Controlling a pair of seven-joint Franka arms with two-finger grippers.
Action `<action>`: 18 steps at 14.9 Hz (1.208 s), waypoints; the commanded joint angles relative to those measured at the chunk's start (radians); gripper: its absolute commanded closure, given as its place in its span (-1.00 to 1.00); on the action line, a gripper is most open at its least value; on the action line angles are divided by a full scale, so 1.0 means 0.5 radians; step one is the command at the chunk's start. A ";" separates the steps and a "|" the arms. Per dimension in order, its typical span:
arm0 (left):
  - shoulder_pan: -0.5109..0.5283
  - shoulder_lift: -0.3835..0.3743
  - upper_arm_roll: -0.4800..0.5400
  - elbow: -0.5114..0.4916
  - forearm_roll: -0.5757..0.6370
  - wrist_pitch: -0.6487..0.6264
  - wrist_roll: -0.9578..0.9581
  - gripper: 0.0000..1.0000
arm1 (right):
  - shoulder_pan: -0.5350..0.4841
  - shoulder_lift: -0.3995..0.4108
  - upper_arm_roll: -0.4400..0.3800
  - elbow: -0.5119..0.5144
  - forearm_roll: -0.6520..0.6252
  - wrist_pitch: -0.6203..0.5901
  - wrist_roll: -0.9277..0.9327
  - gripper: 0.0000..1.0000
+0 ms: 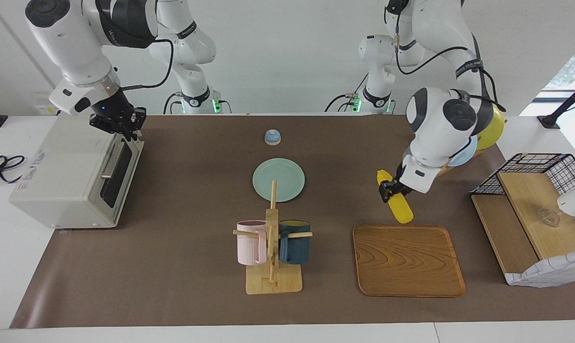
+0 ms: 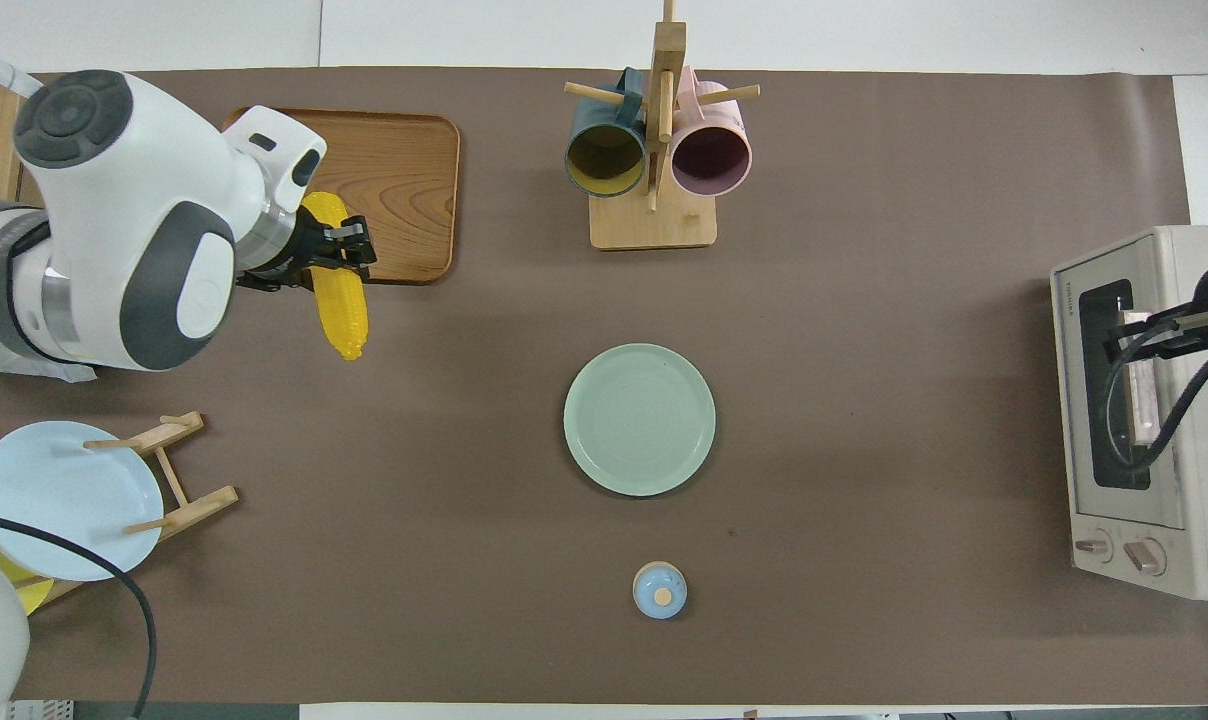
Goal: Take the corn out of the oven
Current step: 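Lower the corn onto the wooden tray and open the left gripper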
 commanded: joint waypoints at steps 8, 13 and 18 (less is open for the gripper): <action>0.127 1.047 -0.087 1.176 -0.028 -0.032 0.037 1.00 | 0.064 0.205 -0.012 0.354 0.027 -0.238 0.202 -1.00; 0.130 1.068 -0.084 1.192 -0.019 -0.045 0.037 1.00 | 0.132 0.089 -0.031 0.232 0.012 -0.210 0.229 -1.00; 0.127 1.056 -0.088 1.186 0.003 -0.060 0.040 0.99 | 0.108 0.116 -0.071 0.258 0.018 -0.179 0.251 -1.00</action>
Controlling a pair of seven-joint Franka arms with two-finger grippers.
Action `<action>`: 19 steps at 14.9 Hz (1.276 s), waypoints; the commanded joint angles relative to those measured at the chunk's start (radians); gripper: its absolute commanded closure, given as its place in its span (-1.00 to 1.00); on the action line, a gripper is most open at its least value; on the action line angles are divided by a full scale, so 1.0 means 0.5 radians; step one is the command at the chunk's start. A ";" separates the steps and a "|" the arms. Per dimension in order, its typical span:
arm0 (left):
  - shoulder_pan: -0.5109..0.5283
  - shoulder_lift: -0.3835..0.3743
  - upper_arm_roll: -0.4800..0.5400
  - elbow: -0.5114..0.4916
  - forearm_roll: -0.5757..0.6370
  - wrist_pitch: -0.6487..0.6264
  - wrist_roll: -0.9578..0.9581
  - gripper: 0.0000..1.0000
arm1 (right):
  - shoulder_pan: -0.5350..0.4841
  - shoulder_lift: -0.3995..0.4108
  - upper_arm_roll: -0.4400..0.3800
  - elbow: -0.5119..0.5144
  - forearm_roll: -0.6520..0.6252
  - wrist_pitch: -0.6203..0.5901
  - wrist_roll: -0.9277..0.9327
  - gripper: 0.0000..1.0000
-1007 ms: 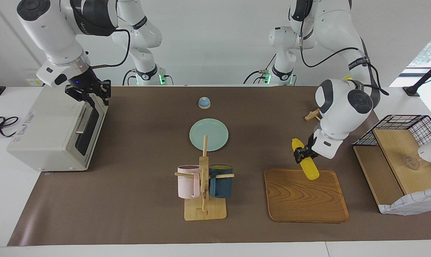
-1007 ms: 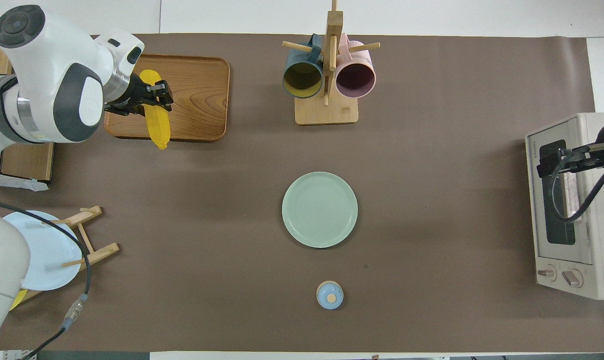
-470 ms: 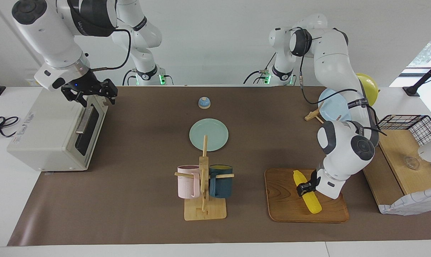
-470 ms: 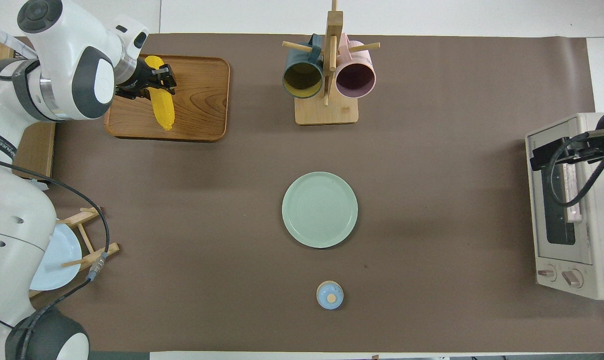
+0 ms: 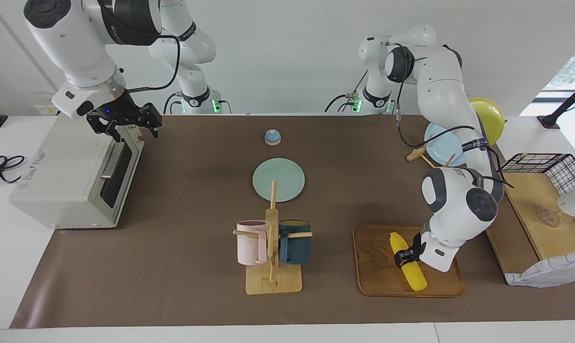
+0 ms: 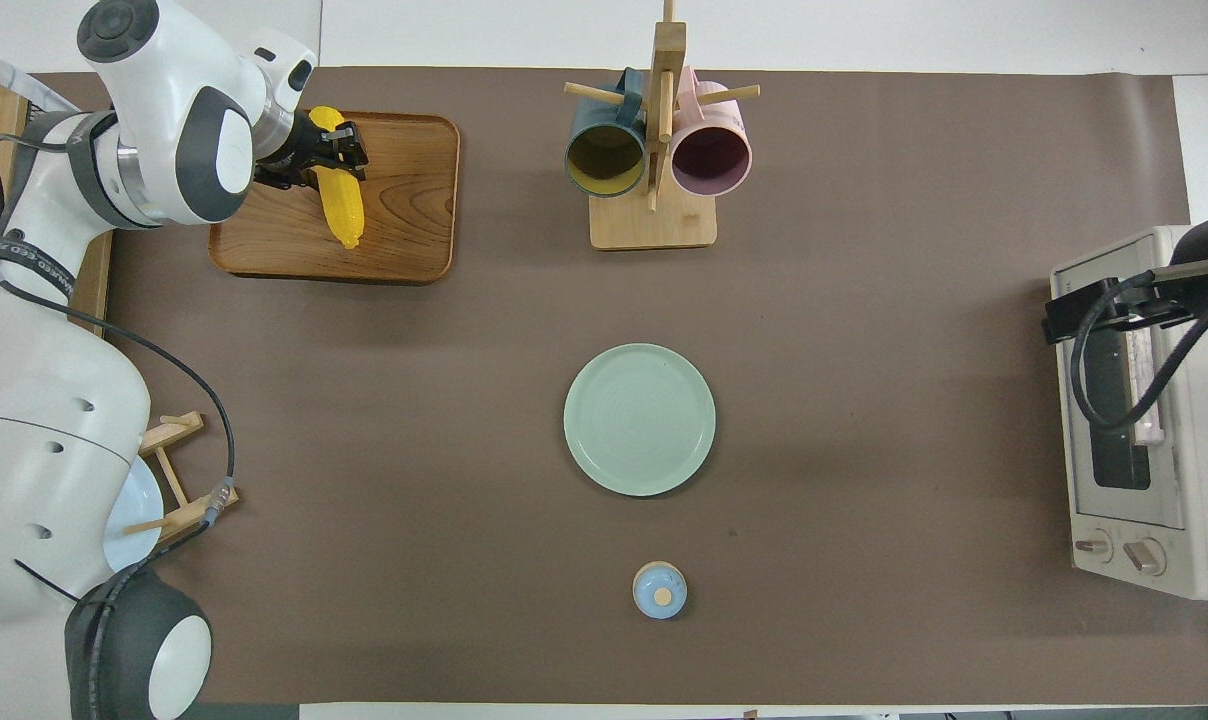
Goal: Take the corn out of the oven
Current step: 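Lower the corn onto the wooden tray and open the left gripper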
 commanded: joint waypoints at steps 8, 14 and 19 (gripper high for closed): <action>0.003 -0.176 -0.009 0.008 0.062 -0.347 0.031 -1.00 | -0.028 0.003 -0.034 -0.015 0.035 0.026 0.063 -1.00; 0.010 -0.779 -0.006 -0.439 0.056 -0.587 0.007 -1.00 | -0.049 -0.009 -0.040 0.092 0.044 -0.088 0.069 -1.00; 0.028 -1.332 0.001 -0.869 0.065 -0.826 0.007 -1.00 | -0.068 -0.003 -0.040 0.099 0.038 -0.064 0.069 -1.00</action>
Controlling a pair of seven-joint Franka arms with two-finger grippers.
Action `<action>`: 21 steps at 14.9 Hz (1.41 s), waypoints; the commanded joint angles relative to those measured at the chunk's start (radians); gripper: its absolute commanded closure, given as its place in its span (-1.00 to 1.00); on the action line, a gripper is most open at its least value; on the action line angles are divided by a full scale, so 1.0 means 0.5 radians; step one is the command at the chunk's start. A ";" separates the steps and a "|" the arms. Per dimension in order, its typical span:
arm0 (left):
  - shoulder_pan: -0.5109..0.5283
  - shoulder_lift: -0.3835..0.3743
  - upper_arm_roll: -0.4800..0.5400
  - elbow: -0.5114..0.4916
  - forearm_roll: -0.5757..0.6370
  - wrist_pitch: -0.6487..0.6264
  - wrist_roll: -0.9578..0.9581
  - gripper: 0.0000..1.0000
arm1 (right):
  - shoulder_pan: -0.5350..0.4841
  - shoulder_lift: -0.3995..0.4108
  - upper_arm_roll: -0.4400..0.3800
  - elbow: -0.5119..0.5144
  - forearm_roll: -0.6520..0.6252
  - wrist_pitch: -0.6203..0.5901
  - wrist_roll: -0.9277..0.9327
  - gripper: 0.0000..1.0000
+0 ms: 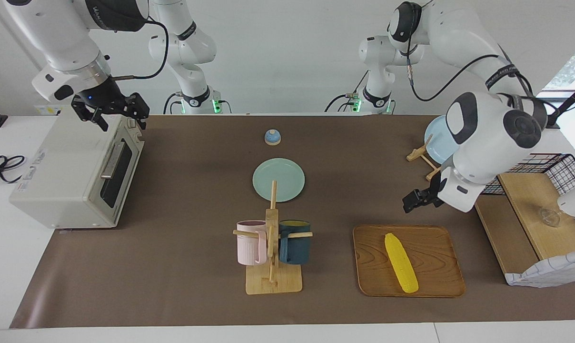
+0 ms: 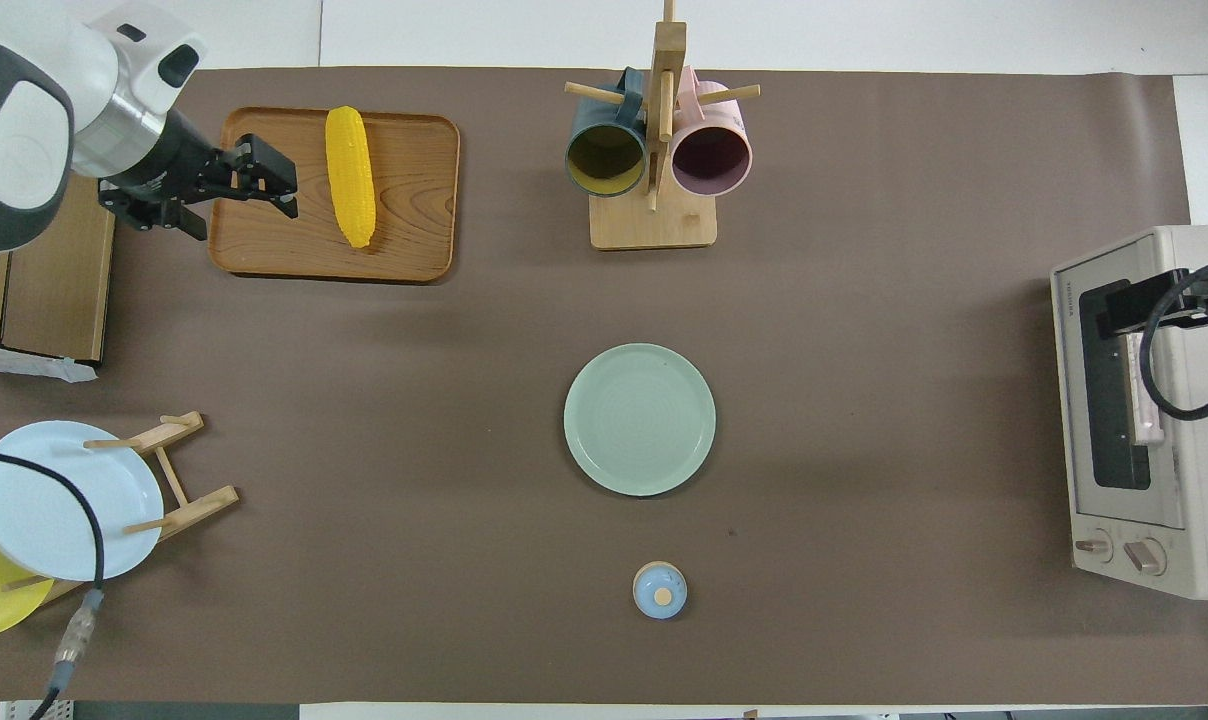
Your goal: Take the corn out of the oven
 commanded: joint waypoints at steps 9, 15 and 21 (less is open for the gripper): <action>0.042 -0.833 -0.001 -0.820 0.081 -0.231 0.099 -1.00 | -0.025 0.006 0.025 0.023 0.047 0.084 0.019 -1.00; 0.087 -0.686 -0.016 -0.578 0.081 -0.286 0.133 -1.00 | -0.013 0.006 0.034 0.023 0.044 0.081 0.031 -1.00; 0.152 -0.689 -0.065 -0.532 0.084 -0.338 0.154 -1.00 | -0.013 0.006 0.034 0.023 0.047 0.078 0.028 -1.00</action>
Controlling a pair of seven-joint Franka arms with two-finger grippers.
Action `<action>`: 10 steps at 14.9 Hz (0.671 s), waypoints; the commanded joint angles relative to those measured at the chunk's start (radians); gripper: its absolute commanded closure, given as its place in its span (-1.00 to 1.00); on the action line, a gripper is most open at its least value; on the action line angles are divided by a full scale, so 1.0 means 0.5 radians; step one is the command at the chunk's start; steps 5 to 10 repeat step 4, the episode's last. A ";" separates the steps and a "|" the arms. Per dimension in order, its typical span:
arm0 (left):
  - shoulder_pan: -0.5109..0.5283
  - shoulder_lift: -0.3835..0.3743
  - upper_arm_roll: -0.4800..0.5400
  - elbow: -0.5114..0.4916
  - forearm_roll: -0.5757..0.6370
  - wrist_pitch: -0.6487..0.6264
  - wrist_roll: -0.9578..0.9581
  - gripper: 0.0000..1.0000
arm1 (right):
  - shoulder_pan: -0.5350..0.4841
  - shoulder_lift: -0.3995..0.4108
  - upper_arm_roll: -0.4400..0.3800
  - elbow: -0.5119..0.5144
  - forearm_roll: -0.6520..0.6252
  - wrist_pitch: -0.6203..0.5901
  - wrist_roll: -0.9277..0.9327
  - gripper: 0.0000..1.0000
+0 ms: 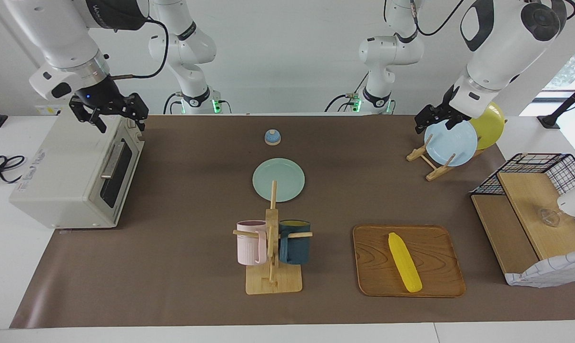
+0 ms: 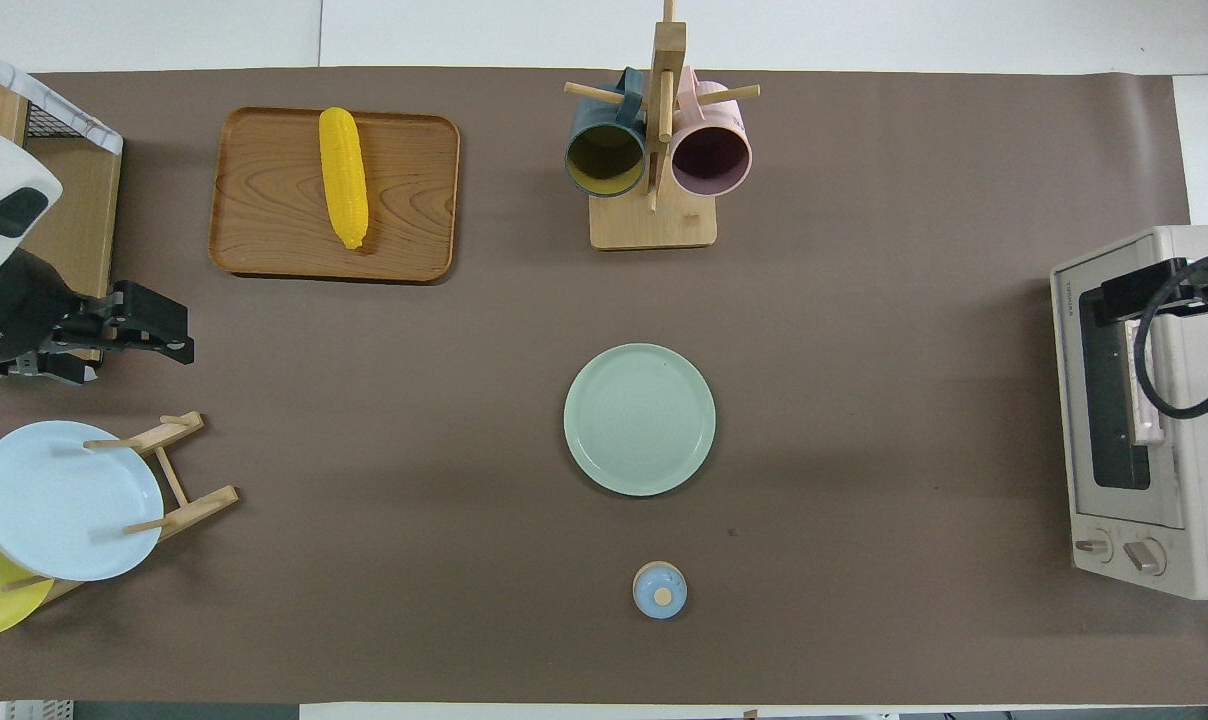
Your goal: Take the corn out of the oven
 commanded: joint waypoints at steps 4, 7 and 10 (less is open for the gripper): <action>0.053 0.030 -0.055 0.054 0.034 -0.037 0.023 -1.00 | -0.022 0.006 0.017 0.015 0.046 0.015 0.028 -1.00; 0.053 0.030 -0.055 0.054 0.034 -0.037 0.023 -1.00 | -0.022 0.006 0.017 0.015 0.046 0.015 0.028 -1.00; 0.053 0.030 -0.055 0.054 0.034 -0.037 0.023 -1.00 | -0.022 0.006 0.017 0.015 0.046 0.015 0.028 -1.00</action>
